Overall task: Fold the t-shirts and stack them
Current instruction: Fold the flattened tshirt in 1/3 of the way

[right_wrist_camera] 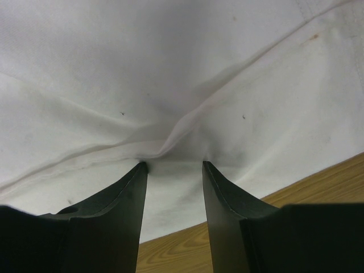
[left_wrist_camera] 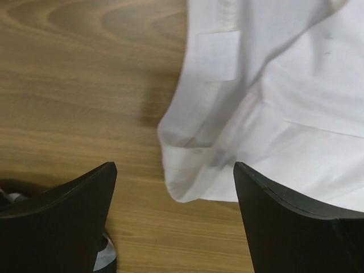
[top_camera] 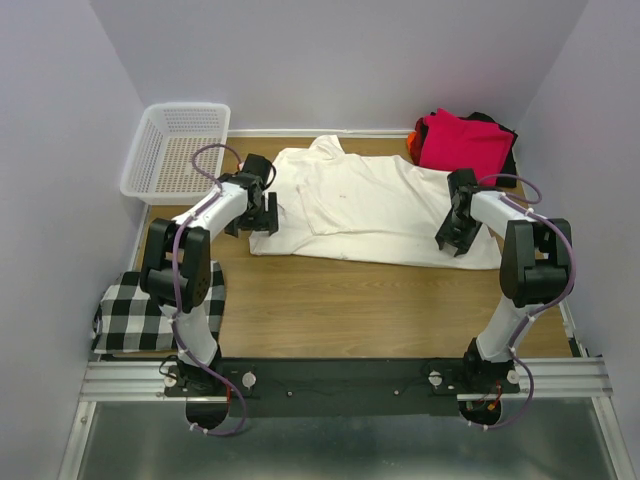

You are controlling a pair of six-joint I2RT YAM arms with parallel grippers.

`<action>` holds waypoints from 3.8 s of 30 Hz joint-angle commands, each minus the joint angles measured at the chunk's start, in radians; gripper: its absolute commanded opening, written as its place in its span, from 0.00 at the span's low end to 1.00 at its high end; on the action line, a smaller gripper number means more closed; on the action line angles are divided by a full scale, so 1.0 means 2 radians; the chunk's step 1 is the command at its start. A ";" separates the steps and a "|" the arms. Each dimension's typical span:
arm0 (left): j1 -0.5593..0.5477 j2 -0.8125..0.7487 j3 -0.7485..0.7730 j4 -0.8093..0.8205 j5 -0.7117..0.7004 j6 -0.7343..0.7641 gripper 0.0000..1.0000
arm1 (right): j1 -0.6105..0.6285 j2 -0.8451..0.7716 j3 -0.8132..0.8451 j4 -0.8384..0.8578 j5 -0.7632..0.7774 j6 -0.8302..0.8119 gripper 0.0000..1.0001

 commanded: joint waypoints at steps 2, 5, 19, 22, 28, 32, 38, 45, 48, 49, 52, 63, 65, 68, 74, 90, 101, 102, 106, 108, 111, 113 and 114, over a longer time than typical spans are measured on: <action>0.011 -0.017 -0.015 -0.019 -0.051 -0.019 0.93 | -0.013 0.044 -0.040 -0.055 0.078 -0.011 0.50; 0.009 -0.024 -0.032 -0.018 -0.029 -0.015 0.93 | -0.013 0.046 -0.039 -0.055 0.080 -0.012 0.50; 0.009 -0.016 -0.067 -0.028 -0.066 -0.024 0.93 | -0.013 0.053 -0.030 -0.055 0.074 -0.012 0.50; 0.010 -0.003 -0.067 -0.030 -0.085 -0.031 0.93 | -0.013 0.049 -0.033 -0.055 0.075 -0.012 0.50; 0.018 0.013 -0.067 -0.026 -0.110 -0.034 0.93 | -0.013 0.039 -0.043 -0.056 0.079 -0.014 0.50; 0.030 0.023 -0.065 -0.026 -0.132 -0.025 0.93 | -0.014 0.033 -0.050 -0.057 0.088 -0.021 0.50; 0.057 0.041 -0.044 -0.027 -0.181 -0.004 0.93 | -0.017 0.030 -0.058 -0.059 0.102 -0.024 0.49; 0.062 0.011 -0.036 -0.030 -0.148 0.004 0.93 | -0.018 0.026 -0.058 -0.061 0.109 -0.021 0.47; 0.061 -0.026 -0.041 -0.031 -0.118 -0.003 0.92 | -0.018 0.020 -0.055 -0.064 0.115 -0.018 0.47; 0.061 -0.038 -0.042 -0.028 -0.104 -0.004 0.92 | -0.017 0.018 -0.053 -0.064 0.115 -0.018 0.47; 0.056 -0.089 -0.053 -0.014 -0.089 -0.012 0.92 | -0.017 0.003 -0.046 -0.066 0.119 -0.016 0.47; 0.036 -0.170 -0.052 0.094 0.013 0.001 0.92 | 0.007 -0.072 -0.020 -0.053 0.079 -0.021 0.48; 0.018 -0.155 -0.040 0.106 0.036 0.011 0.92 | 0.013 -0.090 -0.017 -0.046 0.073 -0.021 0.48; -0.004 -0.124 -0.018 0.124 0.075 0.023 0.92 | 0.022 -0.109 -0.013 -0.035 0.063 -0.021 0.50; -0.061 -0.050 0.022 0.149 0.167 0.045 0.91 | 0.024 -0.107 0.007 -0.025 0.046 -0.012 0.51; -0.124 0.066 0.072 0.106 0.257 0.083 0.77 | 0.024 -0.086 0.012 -0.025 0.056 -0.002 0.51; -0.133 0.091 0.074 0.087 0.246 0.084 0.66 | 0.024 -0.084 -0.003 -0.025 0.056 0.003 0.51; -0.134 0.092 0.074 0.088 0.245 0.085 0.66 | 0.025 -0.085 -0.003 -0.025 0.056 0.003 0.51; -0.137 0.108 0.077 0.088 0.244 0.087 0.66 | 0.025 -0.087 -0.007 -0.025 0.057 0.005 0.51; -0.138 0.112 0.081 0.086 0.244 0.087 0.63 | 0.024 -0.088 -0.010 -0.026 0.056 0.005 0.51; -0.140 0.115 0.084 0.089 0.240 0.087 0.60 | 0.024 -0.089 -0.013 -0.025 0.056 0.007 0.50; -0.141 0.118 0.087 0.089 0.239 0.087 0.57 | 0.025 -0.092 -0.014 -0.025 0.056 0.008 0.50; -0.141 0.119 0.090 0.089 0.240 0.087 0.55 | 0.024 -0.091 -0.015 -0.025 0.055 0.008 0.50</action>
